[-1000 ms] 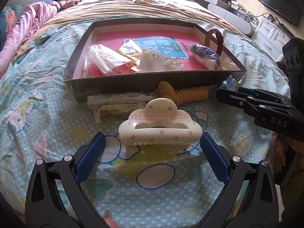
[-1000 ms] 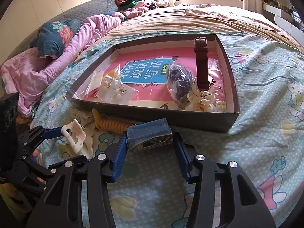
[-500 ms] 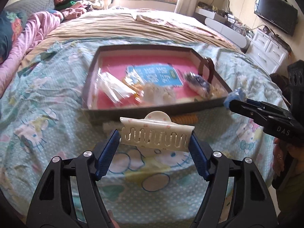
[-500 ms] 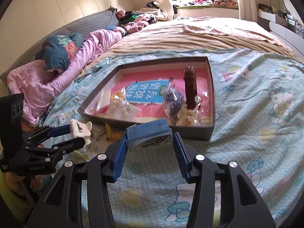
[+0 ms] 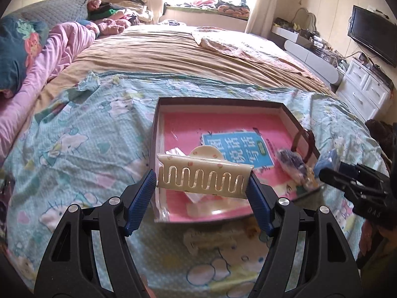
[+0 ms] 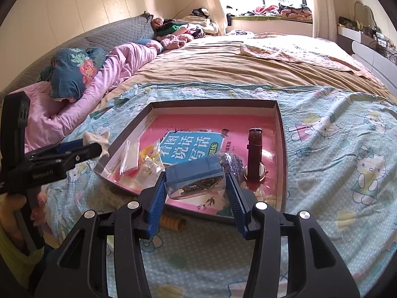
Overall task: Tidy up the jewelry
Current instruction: 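Carry the blue clip and cream claw clip into the box and open both tools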
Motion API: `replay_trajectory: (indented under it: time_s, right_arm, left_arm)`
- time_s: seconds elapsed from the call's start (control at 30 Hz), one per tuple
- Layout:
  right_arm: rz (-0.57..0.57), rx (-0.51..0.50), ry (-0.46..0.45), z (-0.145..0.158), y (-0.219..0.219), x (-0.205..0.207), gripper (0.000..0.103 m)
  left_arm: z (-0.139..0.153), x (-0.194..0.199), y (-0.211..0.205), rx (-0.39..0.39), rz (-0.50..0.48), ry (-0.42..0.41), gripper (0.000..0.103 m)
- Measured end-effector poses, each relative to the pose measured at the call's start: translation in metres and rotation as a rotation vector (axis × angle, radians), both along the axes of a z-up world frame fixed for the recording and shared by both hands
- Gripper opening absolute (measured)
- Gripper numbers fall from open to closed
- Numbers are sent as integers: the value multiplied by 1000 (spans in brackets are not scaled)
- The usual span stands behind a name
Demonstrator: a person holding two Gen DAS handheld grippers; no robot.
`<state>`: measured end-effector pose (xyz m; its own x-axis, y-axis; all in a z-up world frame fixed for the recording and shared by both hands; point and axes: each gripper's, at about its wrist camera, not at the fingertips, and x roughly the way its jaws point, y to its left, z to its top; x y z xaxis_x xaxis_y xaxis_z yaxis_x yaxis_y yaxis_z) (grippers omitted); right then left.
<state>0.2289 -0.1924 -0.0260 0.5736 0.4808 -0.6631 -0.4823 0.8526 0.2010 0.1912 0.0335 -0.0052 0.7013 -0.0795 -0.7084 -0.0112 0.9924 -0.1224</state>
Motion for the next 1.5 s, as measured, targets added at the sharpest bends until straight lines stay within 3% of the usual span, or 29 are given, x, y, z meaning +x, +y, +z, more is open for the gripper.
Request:
replay_trajectory:
  time_s: [0.43, 0.8, 1.1, 1.5]
  right_arm:
    - [24, -65, 29, -19, 36, 17, 46]
    - [15, -82, 54, -26, 41, 22, 48]
    - [-17, -57, 37, -15, 25, 12, 63]
    - [-68, 8, -20, 16, -4, -16, 74]
  left_arm:
    - [-33, 28, 11, -39, -7, 78, 64]
    - [-34, 29, 11, -43, -18, 91, 64]
    - [-23, 23, 7, -44, -31, 68, 75]
    - [14, -6, 9, -47, -14, -22, 89]
